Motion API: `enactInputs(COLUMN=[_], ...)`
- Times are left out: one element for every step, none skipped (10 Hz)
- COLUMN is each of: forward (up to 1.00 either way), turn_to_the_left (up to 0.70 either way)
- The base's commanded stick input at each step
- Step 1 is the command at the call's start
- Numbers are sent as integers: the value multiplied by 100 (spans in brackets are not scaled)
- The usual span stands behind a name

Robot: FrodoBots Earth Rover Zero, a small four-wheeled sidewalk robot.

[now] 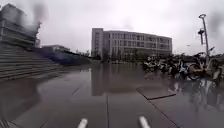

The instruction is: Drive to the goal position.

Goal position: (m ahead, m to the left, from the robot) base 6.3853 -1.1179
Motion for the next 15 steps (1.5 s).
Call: enactInputs(forward=[92,92,92,92,92,92,93,92,92,92,92,92,92,92,92], turn_to_the_left=[1,0,0,0,0,0,-6,-36,-13,0,0,0,0,0,0])
